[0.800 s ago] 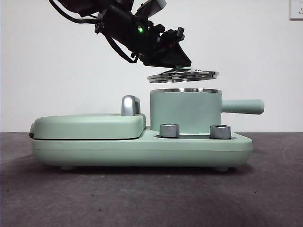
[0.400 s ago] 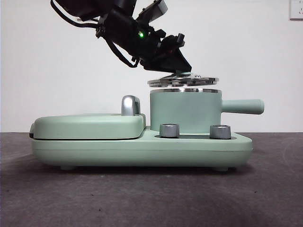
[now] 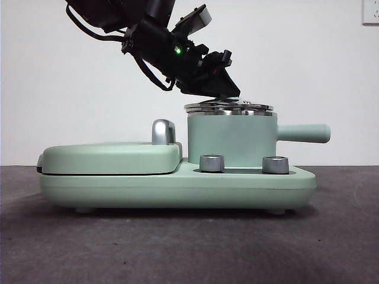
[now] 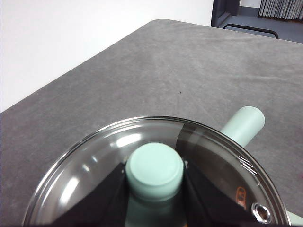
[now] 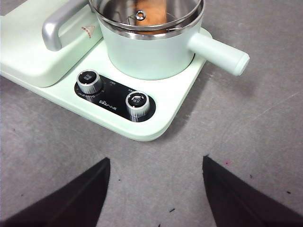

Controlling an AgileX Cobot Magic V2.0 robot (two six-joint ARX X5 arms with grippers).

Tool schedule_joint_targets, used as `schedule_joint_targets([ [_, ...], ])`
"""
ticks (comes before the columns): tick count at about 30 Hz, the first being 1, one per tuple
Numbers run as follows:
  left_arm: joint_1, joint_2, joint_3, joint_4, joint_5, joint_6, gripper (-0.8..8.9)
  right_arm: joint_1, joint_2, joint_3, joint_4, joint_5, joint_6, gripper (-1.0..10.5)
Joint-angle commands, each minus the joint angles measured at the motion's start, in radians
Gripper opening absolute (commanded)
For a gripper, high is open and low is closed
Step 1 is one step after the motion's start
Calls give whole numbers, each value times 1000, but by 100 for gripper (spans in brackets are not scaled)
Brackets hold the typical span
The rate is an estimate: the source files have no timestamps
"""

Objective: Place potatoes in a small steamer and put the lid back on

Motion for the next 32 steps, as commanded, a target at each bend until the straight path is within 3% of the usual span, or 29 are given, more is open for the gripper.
schedule_joint_targets([
  [1, -13, 19, 34, 26, 5, 15, 13, 5, 4, 3, 6, 5, 11, 298],
  [16, -35, 63, 68, 15, 4, 21, 13, 5, 4, 3, -5, 5, 11, 298],
  [24, -23, 63, 69, -61, 3, 22, 17, 5, 4, 3, -12, 5, 11, 298],
  [32, -18, 46, 69, -66, 4, -7, 293, 5, 4, 3, -13, 5, 11, 298],
])
